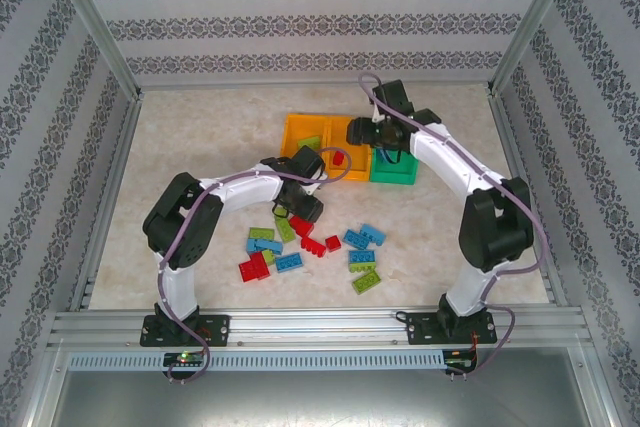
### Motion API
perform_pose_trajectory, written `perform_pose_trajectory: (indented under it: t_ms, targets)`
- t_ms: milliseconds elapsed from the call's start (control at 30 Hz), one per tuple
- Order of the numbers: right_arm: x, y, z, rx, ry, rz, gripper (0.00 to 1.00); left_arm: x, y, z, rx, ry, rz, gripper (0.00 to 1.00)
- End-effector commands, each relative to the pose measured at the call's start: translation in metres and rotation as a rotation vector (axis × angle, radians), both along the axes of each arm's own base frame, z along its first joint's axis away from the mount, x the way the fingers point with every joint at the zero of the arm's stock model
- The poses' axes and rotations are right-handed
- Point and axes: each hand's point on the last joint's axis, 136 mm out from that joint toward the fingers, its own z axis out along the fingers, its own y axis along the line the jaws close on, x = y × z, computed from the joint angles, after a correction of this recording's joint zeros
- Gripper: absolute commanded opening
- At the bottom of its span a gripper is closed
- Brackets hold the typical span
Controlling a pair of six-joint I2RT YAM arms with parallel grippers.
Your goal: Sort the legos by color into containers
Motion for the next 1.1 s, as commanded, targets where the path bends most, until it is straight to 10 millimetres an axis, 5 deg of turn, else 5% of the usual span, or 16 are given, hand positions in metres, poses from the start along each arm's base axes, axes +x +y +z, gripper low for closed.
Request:
perform_pose_trajectory:
  t_ms: [0,267,733,1067]
  targets:
    - [-0.023,-0.019,-0.010,-0.046,0.036,-0.026,0.72,0.000,-0.004,0.002,0.004,0.003,-0.018,0.45]
    - [-0.085,-0.033,-0.038,-0.096,0.070,0.066,0.72,0.010,-0.009,0.015,-0.019,-0.034,0.002,0.27]
    - [-0.199,-0.009,-0.089,-0.011,0.134,0.279,0.80,0.082,-0.054,0.102,-0.216,-0.234,0.083,0.23]
    - [-0.217,-0.012,-0.103,-0.019,0.173,0.259,0.79,0.161,-0.085,0.130,-0.346,-0.257,0.147,0.23]
